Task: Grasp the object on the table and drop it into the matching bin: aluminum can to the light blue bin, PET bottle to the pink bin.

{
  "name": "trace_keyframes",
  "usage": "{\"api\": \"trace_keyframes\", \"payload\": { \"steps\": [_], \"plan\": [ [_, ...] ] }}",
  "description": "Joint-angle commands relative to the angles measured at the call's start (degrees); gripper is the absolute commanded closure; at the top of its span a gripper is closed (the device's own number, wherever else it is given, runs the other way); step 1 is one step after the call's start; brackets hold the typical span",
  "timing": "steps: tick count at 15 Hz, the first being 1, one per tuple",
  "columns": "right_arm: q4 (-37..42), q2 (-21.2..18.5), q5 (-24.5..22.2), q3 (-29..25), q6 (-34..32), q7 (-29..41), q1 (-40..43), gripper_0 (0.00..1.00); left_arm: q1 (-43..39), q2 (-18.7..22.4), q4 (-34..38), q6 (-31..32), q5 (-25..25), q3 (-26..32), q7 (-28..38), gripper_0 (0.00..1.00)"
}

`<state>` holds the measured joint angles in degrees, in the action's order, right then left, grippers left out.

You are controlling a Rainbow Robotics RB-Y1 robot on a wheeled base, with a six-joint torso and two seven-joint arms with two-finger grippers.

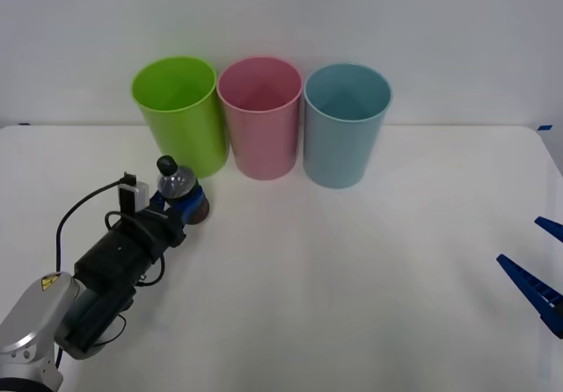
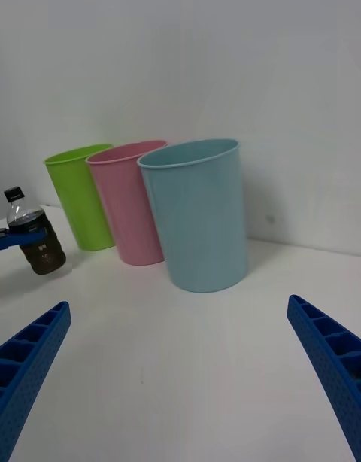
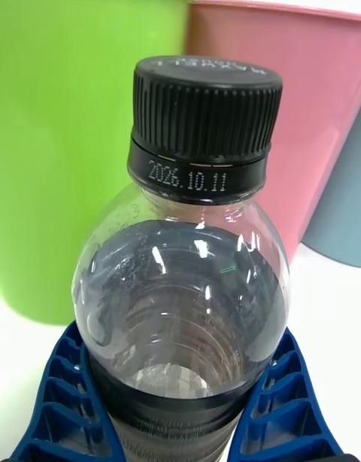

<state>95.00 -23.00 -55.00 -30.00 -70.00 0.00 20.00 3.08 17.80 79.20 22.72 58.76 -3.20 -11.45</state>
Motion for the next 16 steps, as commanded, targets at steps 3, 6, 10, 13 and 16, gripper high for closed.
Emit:
{"api": "trace_keyframes", "payload": {
  "steps": [3, 6, 10, 13, 16],
  "plan": [
    [0.0, 0.0, 0.0, 0.0, 0.0, 0.0, 0.0, 0.0, -4.9, 6.6, 6.4, 0.1, -7.8, -1.2, 0.1, 1.0],
    [0.0, 0.0, 0.0, 0.0, 0.0, 0.0, 0.0, 0.0, -7.1, 7.9, 11.0, 0.2, -9.3, -1.3, 0.9, 1.0],
    [0.0, 0.0, 0.0, 0.0, 0.0, 0.0, 0.0, 0.0, -7.2, 10.0, 16.7, 0.3, -10.4, -2.1, 2.2, 1.0],
    [0.0, 0.0, 0.0, 0.0, 0.0, 0.0, 0.0, 0.0, -6.9, 13.5, 20.7, 0.2, -13.8, -2.8, 3.5, 1.0],
    [0.0, 0.0, 0.0, 0.0, 0.0, 0.0, 0.0, 0.0, -4.8, 14.8, 23.0, 0.3, -15.5, -2.8, 5.2, 1.0]
  ]
}}
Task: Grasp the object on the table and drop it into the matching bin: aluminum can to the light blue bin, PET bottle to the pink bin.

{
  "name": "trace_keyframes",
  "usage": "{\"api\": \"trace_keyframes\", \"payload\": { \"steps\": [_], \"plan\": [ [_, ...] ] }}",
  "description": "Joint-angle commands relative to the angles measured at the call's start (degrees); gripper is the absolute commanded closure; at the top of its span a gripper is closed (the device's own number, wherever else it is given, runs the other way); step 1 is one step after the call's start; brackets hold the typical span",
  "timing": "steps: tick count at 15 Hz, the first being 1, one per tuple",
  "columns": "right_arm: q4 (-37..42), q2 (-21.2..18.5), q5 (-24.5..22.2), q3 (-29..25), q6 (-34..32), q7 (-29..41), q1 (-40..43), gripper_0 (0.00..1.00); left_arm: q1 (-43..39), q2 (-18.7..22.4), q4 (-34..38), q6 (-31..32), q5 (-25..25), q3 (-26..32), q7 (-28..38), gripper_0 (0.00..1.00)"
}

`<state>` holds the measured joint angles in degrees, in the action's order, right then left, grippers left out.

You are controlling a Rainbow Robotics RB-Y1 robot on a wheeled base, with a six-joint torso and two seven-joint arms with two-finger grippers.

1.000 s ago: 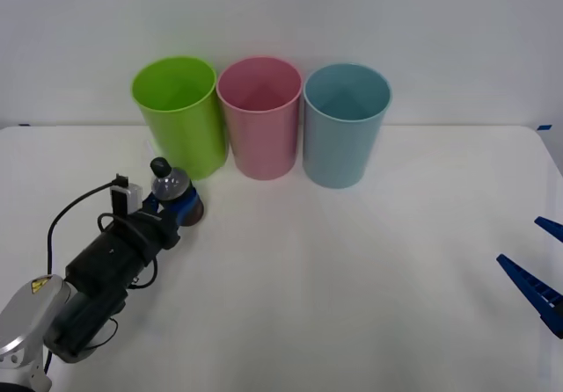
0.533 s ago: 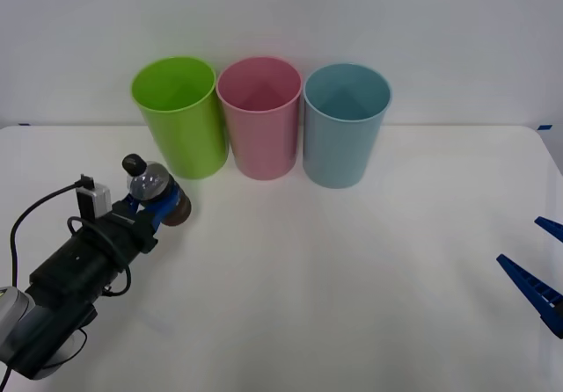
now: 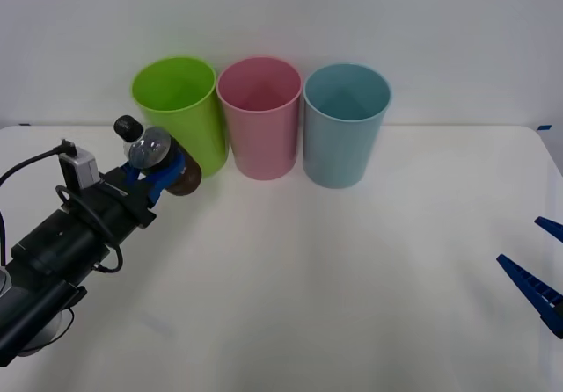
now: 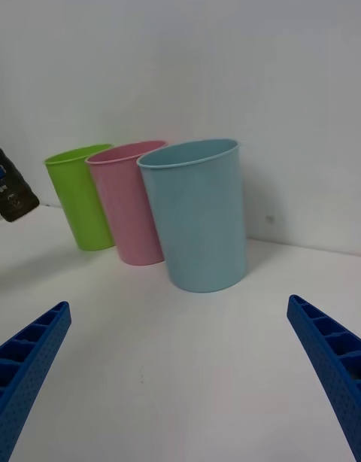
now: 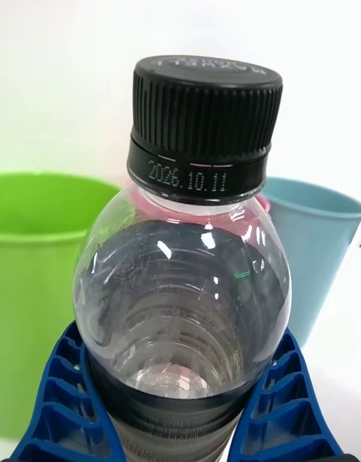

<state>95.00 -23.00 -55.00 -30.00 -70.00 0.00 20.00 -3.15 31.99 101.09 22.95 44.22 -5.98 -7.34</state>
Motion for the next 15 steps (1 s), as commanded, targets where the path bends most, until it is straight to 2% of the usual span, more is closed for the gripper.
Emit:
{"api": "trace_keyframes", "payload": {
  "steps": [1, 7, 10, 15],
  "plan": [
    [0.0, 0.0, 0.0, 0.0, 0.0, 0.0, 0.0, 0.0, 2.3, 1.0, 1.7, 0.0, -1.9, 0.0, 1.6, 1.0],
    [0.0, 0.0, 0.0, 0.0, 0.0, 0.0, 0.0, 0.0, 6.4, 8.8, 6.6, -1.9, -8.0, 0.0, 9.3, 1.0],
    [0.0, 0.0, 0.0, 0.0, 0.0, 0.0, 0.0, 0.0, 9.7, 9.2, 6.8, -4.4, -9.4, -0.9, 10.4, 1.0],
    [0.0, 0.0, 0.0, 0.0, 0.0, 0.0, 0.0, 0.0, 20.0, 9.2, 4.4, -14.7, -9.8, -9.2, 10.1, 1.0]
  ]
}}
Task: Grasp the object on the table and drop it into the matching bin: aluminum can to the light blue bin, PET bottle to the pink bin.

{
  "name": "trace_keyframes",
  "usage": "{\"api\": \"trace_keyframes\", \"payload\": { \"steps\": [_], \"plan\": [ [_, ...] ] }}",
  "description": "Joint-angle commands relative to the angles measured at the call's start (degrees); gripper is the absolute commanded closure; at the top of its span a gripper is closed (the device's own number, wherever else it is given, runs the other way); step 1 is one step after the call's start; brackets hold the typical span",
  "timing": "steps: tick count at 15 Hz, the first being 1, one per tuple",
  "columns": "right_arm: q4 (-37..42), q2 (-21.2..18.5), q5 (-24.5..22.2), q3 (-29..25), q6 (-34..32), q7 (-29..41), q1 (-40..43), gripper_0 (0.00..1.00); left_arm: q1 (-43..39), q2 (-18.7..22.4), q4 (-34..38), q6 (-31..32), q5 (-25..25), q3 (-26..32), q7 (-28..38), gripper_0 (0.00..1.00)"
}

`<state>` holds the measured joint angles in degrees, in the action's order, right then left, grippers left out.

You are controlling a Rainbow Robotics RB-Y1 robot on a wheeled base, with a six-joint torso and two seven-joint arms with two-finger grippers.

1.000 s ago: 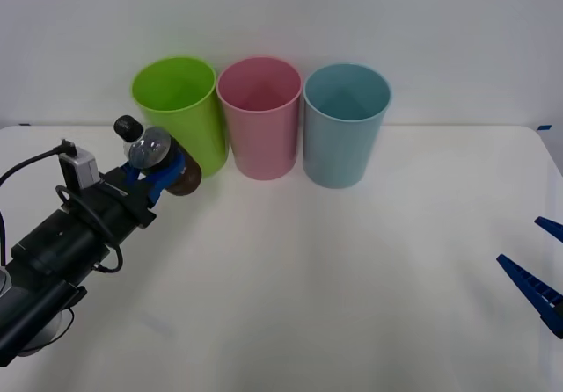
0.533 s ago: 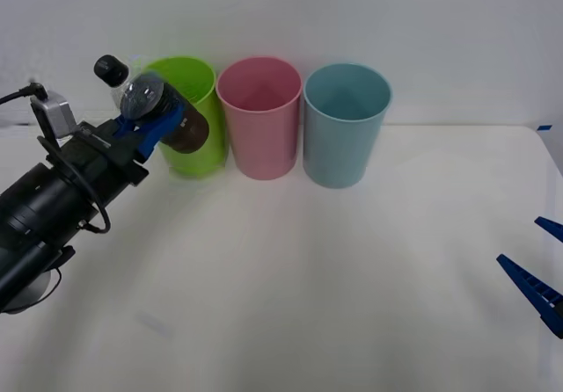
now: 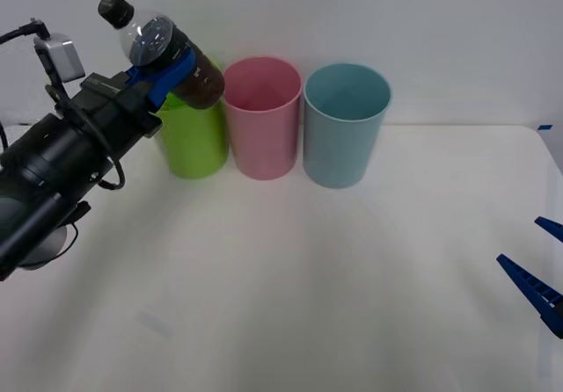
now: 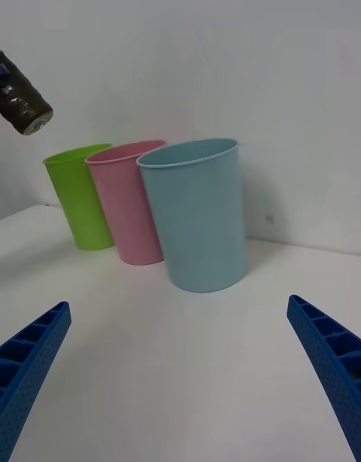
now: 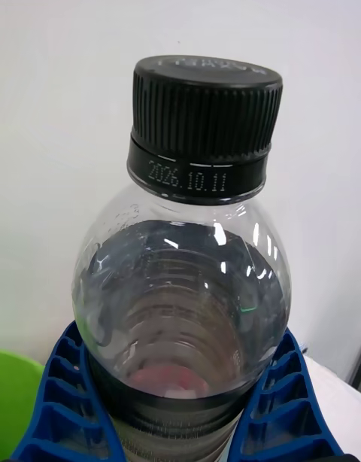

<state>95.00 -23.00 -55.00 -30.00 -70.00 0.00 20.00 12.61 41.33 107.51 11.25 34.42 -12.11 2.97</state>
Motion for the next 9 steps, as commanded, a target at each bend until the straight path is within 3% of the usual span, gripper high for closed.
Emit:
{"api": "trace_keyframes", "payload": {
  "steps": [1, 5, 9],
  "plan": [
    [0.0, 0.0, 0.0, 0.0, 0.0, 0.0, 0.0, 0.0, 7.2, -0.5, -4.5, -3.3, 0.0, -4.5, -0.4, 1.0],
    [0.0, 0.0, 0.0, 0.0, 0.0, 0.0, 0.0, 0.0, 16.9, -4.0, -14.8, -2.3, 1.7, -8.4, -1.7, 1.0],
    [0.0, 0.0, 0.0, 0.0, 0.0, 0.0, 0.0, 0.0, 24.3, -8.4, -26.3, 3.1, 7.8, -8.4, -1.0, 1.0]
  ]
}}
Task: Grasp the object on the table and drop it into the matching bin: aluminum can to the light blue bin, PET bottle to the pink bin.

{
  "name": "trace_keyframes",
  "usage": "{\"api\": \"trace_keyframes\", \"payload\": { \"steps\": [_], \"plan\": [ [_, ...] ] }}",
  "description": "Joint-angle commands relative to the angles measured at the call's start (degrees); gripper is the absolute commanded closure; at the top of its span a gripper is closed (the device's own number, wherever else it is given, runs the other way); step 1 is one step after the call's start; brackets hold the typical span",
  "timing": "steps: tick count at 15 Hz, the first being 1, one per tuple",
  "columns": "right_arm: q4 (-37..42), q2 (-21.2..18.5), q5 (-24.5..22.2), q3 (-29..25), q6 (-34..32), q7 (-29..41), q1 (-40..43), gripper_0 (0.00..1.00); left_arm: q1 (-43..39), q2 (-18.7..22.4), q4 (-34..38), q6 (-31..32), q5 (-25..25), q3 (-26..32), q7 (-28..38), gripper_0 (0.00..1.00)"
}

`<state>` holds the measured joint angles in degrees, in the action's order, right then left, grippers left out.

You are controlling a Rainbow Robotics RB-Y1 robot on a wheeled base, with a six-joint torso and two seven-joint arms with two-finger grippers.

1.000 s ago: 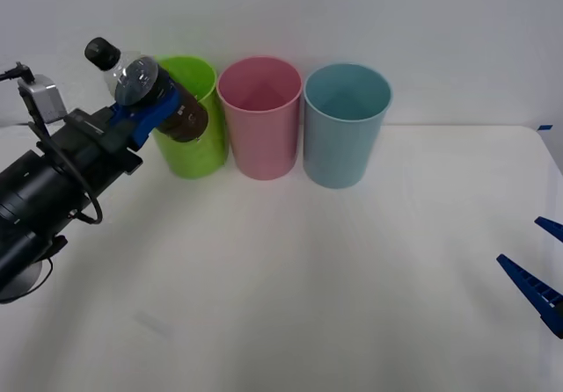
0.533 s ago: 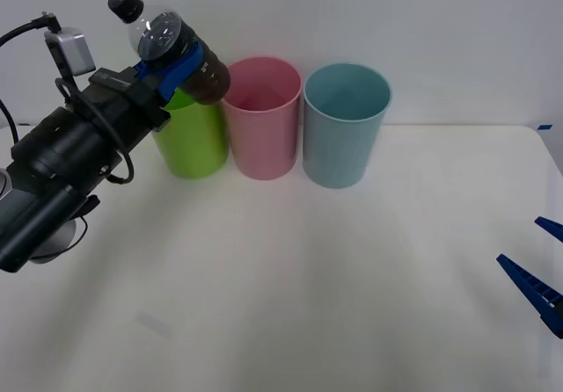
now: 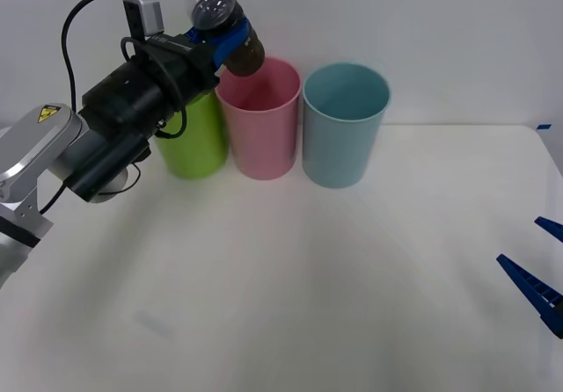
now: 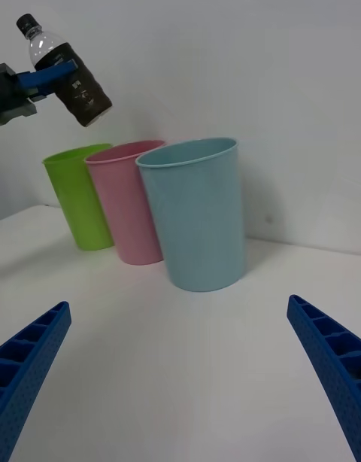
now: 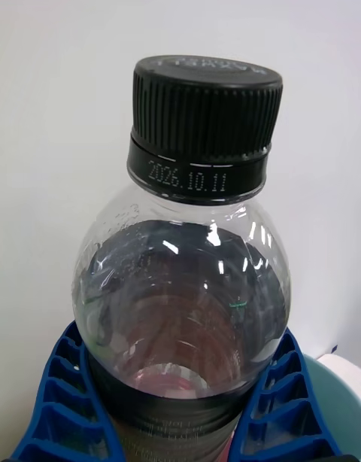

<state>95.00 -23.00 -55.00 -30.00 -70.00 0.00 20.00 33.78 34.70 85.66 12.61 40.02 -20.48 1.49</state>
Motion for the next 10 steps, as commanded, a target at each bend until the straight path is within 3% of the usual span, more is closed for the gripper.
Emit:
{"api": "trace_keyframes", "payload": {
  "steps": [1, 4, 9, 10],
  "plan": [
    [0.0, 0.0, 0.0, 0.0, 0.0, 0.0, 0.0, 0.0, 4.3, -2.7, -6.2, 1.9, 3.3, 0.0, 0.6, 1.0],
    [0.0, 0.0, 0.0, 0.0, 0.0, 0.0, 0.0, 0.0, 6.9, -4.9, -10.3, 2.2, 6.3, 0.0, 0.8, 1.0],
    [0.0, 0.0, 0.0, 0.0, 0.0, 0.0, 0.0, 0.0, 7.0, -5.5, -10.4, 2.2, 8.1, 0.0, 1.4, 0.99],
    [0.0, 0.0, 0.0, 0.0, 0.0, 0.0, 0.0, 0.0, 7.0, -5.5, -10.4, 2.2, 8.2, 0.0, 1.4, 0.94]
  ]
}}
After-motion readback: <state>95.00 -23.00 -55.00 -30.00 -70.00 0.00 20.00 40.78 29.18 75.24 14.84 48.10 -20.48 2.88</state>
